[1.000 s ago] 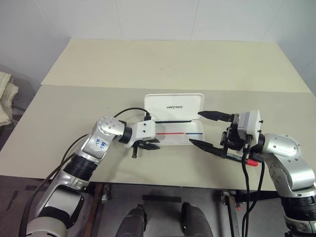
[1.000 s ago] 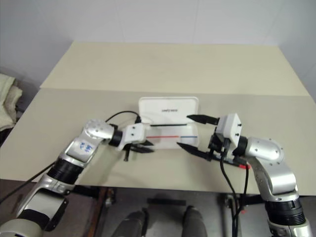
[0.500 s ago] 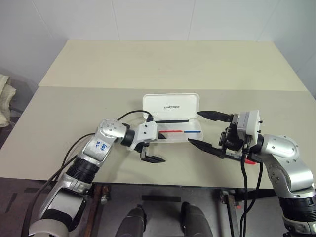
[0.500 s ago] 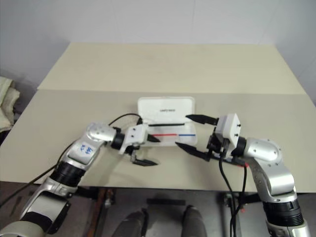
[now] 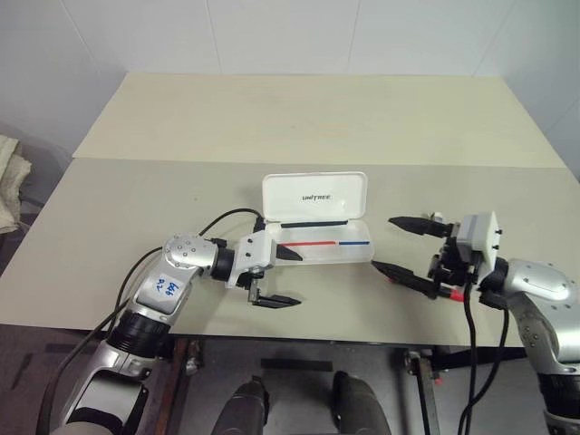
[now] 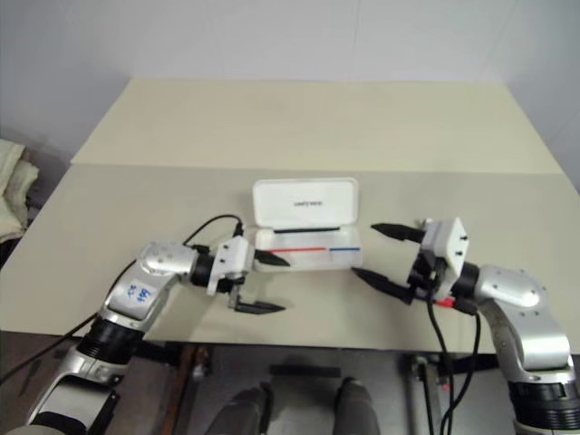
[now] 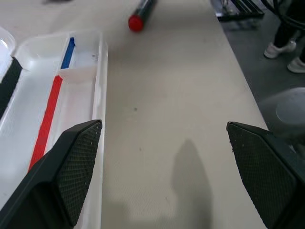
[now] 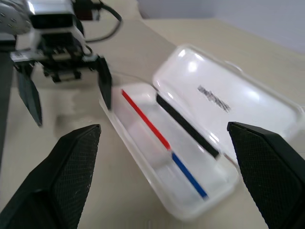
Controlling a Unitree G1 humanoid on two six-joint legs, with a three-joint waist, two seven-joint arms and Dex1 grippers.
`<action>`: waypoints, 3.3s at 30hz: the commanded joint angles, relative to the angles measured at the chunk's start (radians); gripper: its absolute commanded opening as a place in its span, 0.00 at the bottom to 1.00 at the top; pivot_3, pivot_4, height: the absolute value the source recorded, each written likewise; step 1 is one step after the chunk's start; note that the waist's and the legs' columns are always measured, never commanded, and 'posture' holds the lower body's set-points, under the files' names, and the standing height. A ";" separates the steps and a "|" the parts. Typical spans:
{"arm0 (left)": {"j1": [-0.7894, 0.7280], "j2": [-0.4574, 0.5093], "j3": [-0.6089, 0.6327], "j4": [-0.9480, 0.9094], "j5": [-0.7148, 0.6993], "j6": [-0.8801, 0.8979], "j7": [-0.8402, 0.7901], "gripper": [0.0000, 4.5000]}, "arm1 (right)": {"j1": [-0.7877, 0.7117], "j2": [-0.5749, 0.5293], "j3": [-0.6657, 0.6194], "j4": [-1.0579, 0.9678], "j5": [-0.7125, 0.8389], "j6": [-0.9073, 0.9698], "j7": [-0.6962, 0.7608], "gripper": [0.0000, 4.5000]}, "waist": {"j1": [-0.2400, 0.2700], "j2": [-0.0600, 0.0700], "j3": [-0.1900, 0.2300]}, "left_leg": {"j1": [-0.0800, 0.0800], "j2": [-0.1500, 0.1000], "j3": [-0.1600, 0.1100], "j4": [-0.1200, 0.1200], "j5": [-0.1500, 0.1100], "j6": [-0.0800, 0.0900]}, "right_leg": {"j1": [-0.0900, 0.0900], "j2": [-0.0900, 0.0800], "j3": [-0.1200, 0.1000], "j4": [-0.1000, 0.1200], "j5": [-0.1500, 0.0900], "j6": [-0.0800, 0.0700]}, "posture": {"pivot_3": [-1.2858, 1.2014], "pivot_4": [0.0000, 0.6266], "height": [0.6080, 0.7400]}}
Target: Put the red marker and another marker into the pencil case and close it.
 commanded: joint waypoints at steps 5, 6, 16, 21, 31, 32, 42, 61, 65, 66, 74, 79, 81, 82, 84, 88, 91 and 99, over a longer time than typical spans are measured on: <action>0.017 -0.052 0.059 -0.024 -0.097 -0.103 0.013 1.00 | 0.104 -0.075 -0.094 0.044 0.029 0.051 0.052 1.00 | 0.004 0.000 0.000 | 0.000 0.000 0.001 0.001 0.000 0.000 | 0.000 0.000 0.001 -0.001 0.000 0.000 | 0.52 0.24 1.00; 0.017 -0.056 0.066 -0.031 -0.111 -0.106 0.009 1.00 | 0.113 -0.082 -0.096 0.062 0.020 0.041 0.065 1.00 | 0.004 0.000 0.000 | 0.000 0.000 0.001 0.001 -0.001 0.001 | 0.000 0.000 0.001 -0.002 0.000 0.000 | 0.52 0.24 1.00; 0.079 0.048 0.200 -0.201 -0.337 0.055 -0.027 1.00 | 0.024 -0.152 -0.018 0.433 -0.137 -0.131 0.236 1.00 | -0.009 0.000 0.000 | 0.003 0.001 0.014 0.011 -0.006 0.010 | 0.000 0.002 0.015 -0.002 0.003 0.002 | 0.52 0.24 1.00; 0.127 0.149 0.251 -0.231 -0.369 0.090 -0.061 1.00 | -0.079 -0.142 0.057 0.586 -0.212 -0.197 0.278 1.00 | -0.007 0.000 0.000 | 0.004 0.004 0.018 0.012 -0.006 0.010 | 0.000 0.006 0.020 -0.002 0.006 0.001 | 0.52 0.24 1.00; 0.181 0.224 0.319 -0.246 -0.368 0.083 -0.054 1.00 | -0.149 -0.097 0.134 0.559 -0.203 -0.151 0.335 0.38 | -0.008 0.000 0.000 | 0.004 0.013 0.021 0.012 -0.008 0.006 | -0.005 0.016 0.022 -0.002 0.009 -0.005 | 0.52 0.24 1.00; 0.184 0.225 0.320 -0.248 -0.367 0.082 -0.052 1.00 | -0.151 -0.094 0.136 0.549 -0.204 -0.153 0.333 0.30 | -0.009 0.000 0.000 | 0.004 0.014 0.022 0.012 -0.008 0.006 | -0.006 0.016 0.023 -0.001 0.010 -0.005 | 0.52 0.24 1.00; 0.202 0.241 0.342 -0.210 -0.347 0.043 -0.051 1.00 | -0.221 -0.091 0.152 0.435 -0.197 -0.154 0.328 0.13 | -0.009 0.001 0.001 | 0.003 0.016 0.026 0.012 -0.009 0.005 | -0.009 0.018 0.025 -0.002 0.011 -0.007 | 0.52 0.24 1.00; 0.254 0.261 0.389 -0.154 -0.312 -0.031 -0.011 1.00 | -0.673 0.129 0.383 0.640 -0.368 -0.314 0.344 0.13 | -0.009 0.001 0.001 | 0.001 0.023 0.026 0.011 -0.012 0.001 | -0.012 0.027 0.026 -0.001 0.012 -0.010 | 0.52 0.24 1.00; 0.275 0.256 0.396 -0.182 -0.317 -0.026 0.011 1.00 | -0.788 0.205 0.464 0.780 -0.501 -0.363 0.272 0.13 | -0.017 0.001 0.001 | 0.000 0.024 0.028 0.010 -0.012 -0.001 | -0.015 0.028 0.028 -0.001 0.013 -0.010 | 0.52 0.24 1.00; 0.279 0.256 0.396 -0.185 -0.317 -0.027 0.016 1.00 | -0.806 0.213 0.471 0.796 -0.498 -0.356 0.300 0.13 | -0.021 0.001 0.001 | -0.001 0.024 0.029 0.010 -0.012 -0.001 | -0.015 0.029 0.029 0.000 0.013 -0.010 | 0.52 0.24 1.00; 0.314 0.247 0.401 -0.220 -0.321 -0.029 0.058 1.00 | -0.895 0.277 0.503 0.946 -0.554 -0.542 0.309 0.13 | -0.033 0.001 0.001 | -0.001 0.025 0.031 0.009 -0.013 -0.002 | -0.018 0.030 0.031 -0.001 0.012 -0.010 | 0.52 0.24 1.00; 0.327 0.243 0.402 -0.234 -0.322 -0.027 0.074 1.00 | -0.921 0.333 0.485 1.011 -0.576 -0.590 0.219 0.13 | -0.038 0.001 0.001 | -0.001 0.027 0.038 0.009 -0.013 -0.002 | -0.025 0.031 0.039 0.007 0.012 -0.011 | 0.52 0.24 1.00; 0.325 0.242 0.401 -0.233 -0.321 -0.027 0.077 1.00 | -0.926 0.351 0.488 1.025 -0.586 -0.600 0.198 0.13 | -0.037 0.001 0.001 | -0.001 0.027 0.038 0.010 -0.013 -0.001 | -0.025 0.031 0.040 0.008 0.012 -0.011 | 0.52 0.24 1.00; 0.323 0.241 0.399 -0.233 -0.320 -0.027 0.079 1.00 | -0.930 0.364 0.491 1.033 -0.590 -0.606 0.189 0.13 | -0.038 0.001 0.001 | -0.001 0.027 0.039 0.010 -0.014 -0.001 | -0.025 0.031 0.040 0.008 0.012 -0.011 | 0.52 0.24 1.00; 0.320 0.240 0.395 -0.232 -0.319 -0.027 0.082 1.00 | -0.936 0.379 0.494 1.045 -0.592 -0.607 0.187 0.13 | -0.039 0.001 0.001 | 0.000 0.027 0.039 0.010 -0.014 -0.001 | -0.025 0.032 0.041 0.009 0.012 -0.011 | 0.52 0.24 1.00; 0.316 0.239 0.393 -0.229 -0.317 -0.029 0.081 1.00 | -0.942 0.382 0.497 1.063 -0.606 -0.627 0.191 0.13 | -0.039 0.001 0.001 | 0.000 0.027 0.039 0.010 -0.014 -0.001 | -0.025 0.032 0.041 0.009 0.012 -0.011 | 0.52 0.24 1.00; 0.312 0.239 0.392 -0.226 -0.316 -0.030 0.081 1.00 | -0.944 0.381 0.491 1.076 -0.598 -0.612 0.211 0.13 | -0.039 0.001 0.001 | 0.000 0.027 0.040 0.010 -0.014 -0.001 | -0.025 0.032 0.041 0.009 0.012 -0.011 | 0.52 0.24 1.00; 0.306 0.237 0.386 -0.221 -0.313 -0.033 0.079 1.00 | -0.943 0.374 0.483 1.077 -0.593 -0.654 0.224 0.69 | -0.040 0.001 0.001 | 0.000 0.028 0.040 0.010 -0.014 -0.001 | -0.025 0.032 0.041 0.009 0.012 -0.011 | 0.52 0.24 1.00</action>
